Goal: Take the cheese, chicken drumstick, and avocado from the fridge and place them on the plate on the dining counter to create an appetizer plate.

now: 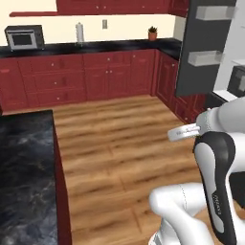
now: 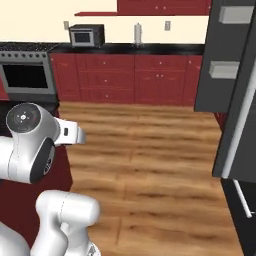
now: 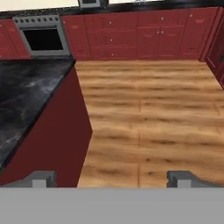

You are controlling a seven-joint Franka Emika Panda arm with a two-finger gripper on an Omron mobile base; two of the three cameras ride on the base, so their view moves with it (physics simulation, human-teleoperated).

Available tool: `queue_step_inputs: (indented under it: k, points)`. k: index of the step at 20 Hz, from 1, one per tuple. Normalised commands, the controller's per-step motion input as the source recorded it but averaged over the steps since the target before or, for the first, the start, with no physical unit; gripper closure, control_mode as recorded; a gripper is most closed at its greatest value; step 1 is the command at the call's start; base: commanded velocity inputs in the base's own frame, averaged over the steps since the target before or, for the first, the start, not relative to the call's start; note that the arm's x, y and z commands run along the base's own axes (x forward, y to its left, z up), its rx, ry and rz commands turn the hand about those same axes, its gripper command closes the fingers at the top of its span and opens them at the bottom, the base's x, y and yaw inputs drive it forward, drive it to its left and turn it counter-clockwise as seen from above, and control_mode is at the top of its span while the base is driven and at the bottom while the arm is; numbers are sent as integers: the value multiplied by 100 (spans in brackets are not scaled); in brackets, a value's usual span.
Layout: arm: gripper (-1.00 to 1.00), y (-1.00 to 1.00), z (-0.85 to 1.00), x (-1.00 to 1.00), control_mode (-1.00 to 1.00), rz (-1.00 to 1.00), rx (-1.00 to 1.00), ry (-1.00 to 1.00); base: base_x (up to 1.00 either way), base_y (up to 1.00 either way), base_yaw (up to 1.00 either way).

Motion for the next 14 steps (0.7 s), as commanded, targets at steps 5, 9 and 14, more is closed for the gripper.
queue_step_inputs:
  k: [5, 9, 14]
  points:
    - [-100, 0, 0, 0, 100, 0, 0, 0, 34, -38, -40]
    - [-100, 0, 0, 0, 100, 0, 0, 0, 51, -9, -53]
    - [-100, 0, 0, 0, 100, 0, 0, 0, 66, 3, -61]
